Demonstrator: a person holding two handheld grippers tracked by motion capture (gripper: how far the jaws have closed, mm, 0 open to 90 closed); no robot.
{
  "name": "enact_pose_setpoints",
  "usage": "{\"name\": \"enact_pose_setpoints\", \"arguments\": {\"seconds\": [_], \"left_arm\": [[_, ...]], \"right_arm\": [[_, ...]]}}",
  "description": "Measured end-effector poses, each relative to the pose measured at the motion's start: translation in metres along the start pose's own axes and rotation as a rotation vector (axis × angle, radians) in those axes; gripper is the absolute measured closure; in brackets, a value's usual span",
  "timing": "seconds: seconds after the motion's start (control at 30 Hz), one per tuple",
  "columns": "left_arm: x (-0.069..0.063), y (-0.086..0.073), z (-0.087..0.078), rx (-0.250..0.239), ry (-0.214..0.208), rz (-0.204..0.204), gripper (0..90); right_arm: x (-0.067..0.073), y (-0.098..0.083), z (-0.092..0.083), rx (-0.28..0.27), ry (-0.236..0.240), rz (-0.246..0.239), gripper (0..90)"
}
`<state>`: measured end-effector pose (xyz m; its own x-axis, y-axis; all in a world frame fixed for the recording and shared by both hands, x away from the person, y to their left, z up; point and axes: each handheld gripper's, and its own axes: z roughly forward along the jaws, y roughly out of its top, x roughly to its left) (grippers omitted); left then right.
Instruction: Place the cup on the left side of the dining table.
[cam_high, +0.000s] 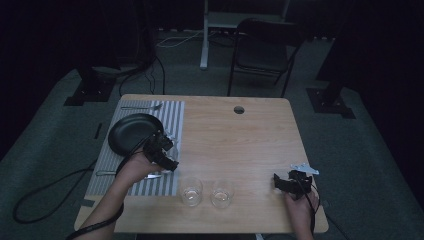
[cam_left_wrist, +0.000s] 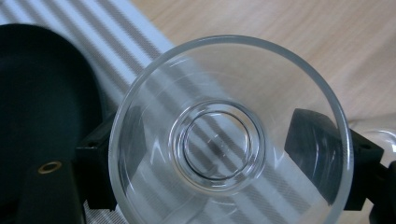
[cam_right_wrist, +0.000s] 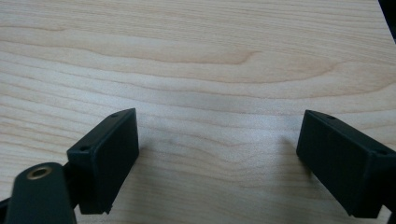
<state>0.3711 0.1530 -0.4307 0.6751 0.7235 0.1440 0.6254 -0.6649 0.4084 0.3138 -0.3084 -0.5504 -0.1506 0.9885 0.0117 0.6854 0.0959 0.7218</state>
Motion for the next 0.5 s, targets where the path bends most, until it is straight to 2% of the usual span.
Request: {"name": "enact_pose_setpoints", "arguments": {"seconds": [0.07, 0.3, 0.5], "left_arm": [[0.007, -0.004, -0.001, 0.0, 0.011, -0.017, 18.1], [0.02, -0.015, 0.008, 0.0, 0.007, -0.067, 18.1], [0.031, -0.019, 0.013, 0.008, 0.022, -0.09, 18.1]], "right_arm": [[0.0, 0.0, 0.0, 0.0, 0.0, 0.0, 12.5], [0.0, 0.0, 0.0, 0.0, 0.0, 0.0, 12.5], [0.0, 0.0, 0.0, 0.0, 0.0, -0.001, 12.5]]}}
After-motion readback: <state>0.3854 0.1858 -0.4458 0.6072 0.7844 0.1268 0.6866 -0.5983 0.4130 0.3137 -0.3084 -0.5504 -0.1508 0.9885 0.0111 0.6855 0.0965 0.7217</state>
